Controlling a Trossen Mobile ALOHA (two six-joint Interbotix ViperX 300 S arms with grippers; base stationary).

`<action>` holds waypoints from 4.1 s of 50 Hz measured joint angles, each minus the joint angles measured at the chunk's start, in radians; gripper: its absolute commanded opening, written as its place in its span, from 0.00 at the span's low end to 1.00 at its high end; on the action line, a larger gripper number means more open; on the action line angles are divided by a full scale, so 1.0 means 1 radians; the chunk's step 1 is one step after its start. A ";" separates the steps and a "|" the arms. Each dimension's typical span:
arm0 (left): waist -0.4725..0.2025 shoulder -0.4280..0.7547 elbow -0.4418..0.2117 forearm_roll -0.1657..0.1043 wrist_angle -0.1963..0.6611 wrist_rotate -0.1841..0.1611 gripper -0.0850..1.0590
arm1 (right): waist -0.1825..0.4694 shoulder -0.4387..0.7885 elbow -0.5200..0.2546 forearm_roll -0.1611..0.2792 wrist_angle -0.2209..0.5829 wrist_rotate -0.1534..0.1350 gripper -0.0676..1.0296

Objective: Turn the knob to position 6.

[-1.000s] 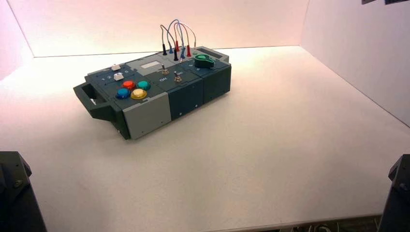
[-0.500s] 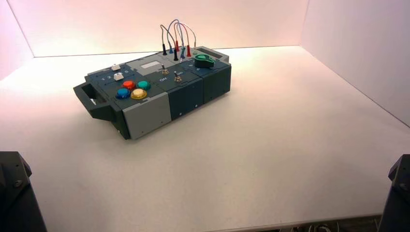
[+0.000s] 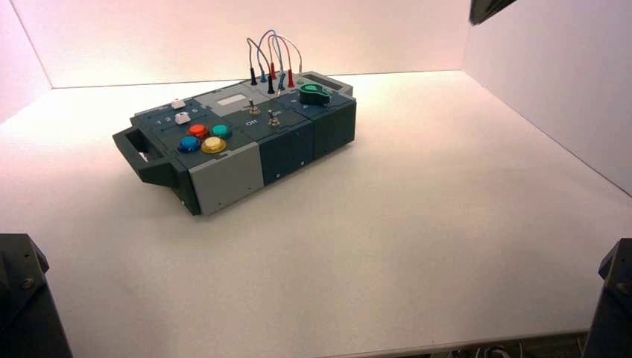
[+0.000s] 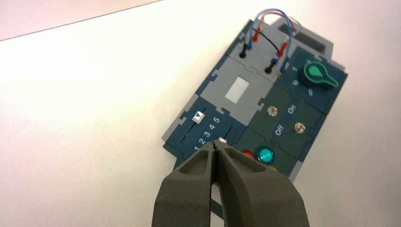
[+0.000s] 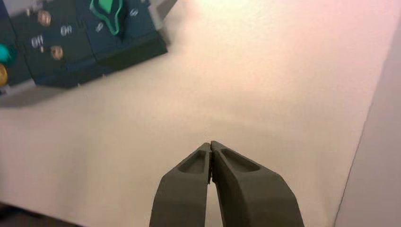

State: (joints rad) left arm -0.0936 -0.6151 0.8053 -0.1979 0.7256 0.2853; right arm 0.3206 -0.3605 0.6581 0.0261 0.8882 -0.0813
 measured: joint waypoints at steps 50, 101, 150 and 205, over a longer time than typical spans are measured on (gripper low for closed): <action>-0.021 0.179 0.034 -0.380 0.098 0.466 0.05 | 0.161 0.328 -0.186 0.054 -0.201 -0.336 0.04; -0.020 0.233 0.037 -0.397 0.074 0.483 0.05 | 0.221 0.695 -0.408 0.002 -0.256 -0.336 0.04; -0.020 0.233 0.035 -0.397 0.072 0.483 0.05 | 0.318 0.738 -0.482 0.002 -0.189 -0.336 0.04; -0.020 0.229 0.037 -0.397 0.072 0.483 0.05 | 0.325 0.716 -0.541 0.008 -0.150 -0.336 0.04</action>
State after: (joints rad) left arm -0.1135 -0.3866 0.8422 -0.5952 0.7977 0.7685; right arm 0.6458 0.3559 0.1166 0.0337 0.7378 -0.4172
